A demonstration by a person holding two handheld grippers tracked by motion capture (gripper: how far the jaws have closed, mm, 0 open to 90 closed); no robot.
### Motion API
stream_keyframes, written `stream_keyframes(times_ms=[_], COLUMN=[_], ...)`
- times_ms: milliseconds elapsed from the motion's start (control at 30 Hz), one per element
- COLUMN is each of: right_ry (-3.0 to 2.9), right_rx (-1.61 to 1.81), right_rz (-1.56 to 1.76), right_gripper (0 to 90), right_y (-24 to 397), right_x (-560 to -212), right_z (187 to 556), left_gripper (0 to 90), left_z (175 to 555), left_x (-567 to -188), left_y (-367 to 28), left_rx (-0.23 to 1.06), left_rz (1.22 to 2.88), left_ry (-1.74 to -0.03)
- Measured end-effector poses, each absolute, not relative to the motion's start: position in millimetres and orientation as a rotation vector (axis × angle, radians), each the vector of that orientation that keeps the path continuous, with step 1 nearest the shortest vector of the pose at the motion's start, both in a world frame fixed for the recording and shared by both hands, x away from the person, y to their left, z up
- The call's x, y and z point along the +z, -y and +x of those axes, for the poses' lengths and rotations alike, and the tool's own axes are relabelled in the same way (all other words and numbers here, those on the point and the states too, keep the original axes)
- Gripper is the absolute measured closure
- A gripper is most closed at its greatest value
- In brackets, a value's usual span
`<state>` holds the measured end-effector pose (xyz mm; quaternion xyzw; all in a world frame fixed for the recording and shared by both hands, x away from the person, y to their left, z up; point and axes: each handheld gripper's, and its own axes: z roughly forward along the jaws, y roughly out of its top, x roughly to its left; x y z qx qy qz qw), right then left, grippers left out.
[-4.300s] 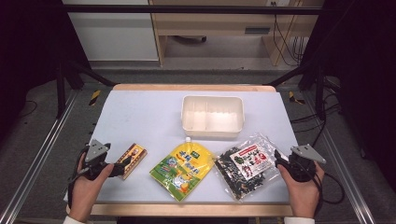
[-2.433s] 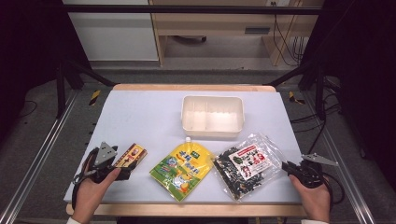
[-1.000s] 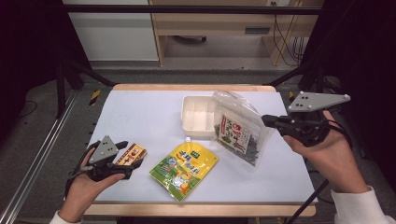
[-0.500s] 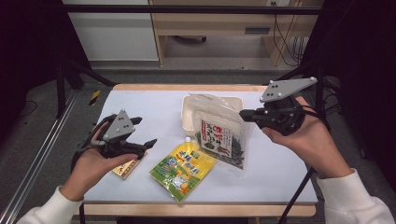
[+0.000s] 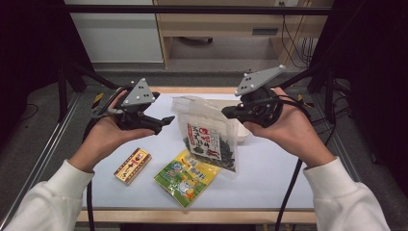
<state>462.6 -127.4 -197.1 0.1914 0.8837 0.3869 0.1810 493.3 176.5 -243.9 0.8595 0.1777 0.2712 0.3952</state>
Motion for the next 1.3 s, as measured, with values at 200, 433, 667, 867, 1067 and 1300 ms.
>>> stream_keyframes(times_ms=[200,433,667,867,1067,1300], right_ry=[-2.522,-2.541,-2.544,-2.532,-2.521,-2.539], right_rx=[1.115,1.103,1.092,1.111,1.070,0.963], right_rz=[0.484,0.456,0.452,0.473,0.476,0.470], right_gripper=[90.0,90.0,89.9,89.2,85.0,76.5], right_y=[102.9,81.0,83.9,98.6,107.0,98.6], right_x=[-198.2,-202.2,-200.5,-199.6,-204.4,-213.3], right_z=[464.3,464.3,464.5,464.5,462.4,467.3], left_gripper=[16.0,23.8,66.6,74.2,77.5,77.9], left_z=[499.3,502.5,498.2,496.4,492.2,492.7], left_x=[-253.3,-268.0,-279.4,-274.3,-274.4,-273.0], left_y=[-173.3,-181.2,-182.3,-179.2,-169.7,-161.3], left_rx=[0.664,0.634,0.539,0.527,0.507,0.506], left_rz=[2.206,2.260,2.311,2.273,2.321,2.333], left_ry=[-0.439,-0.475,-0.437,-0.413,-0.379,-0.372])
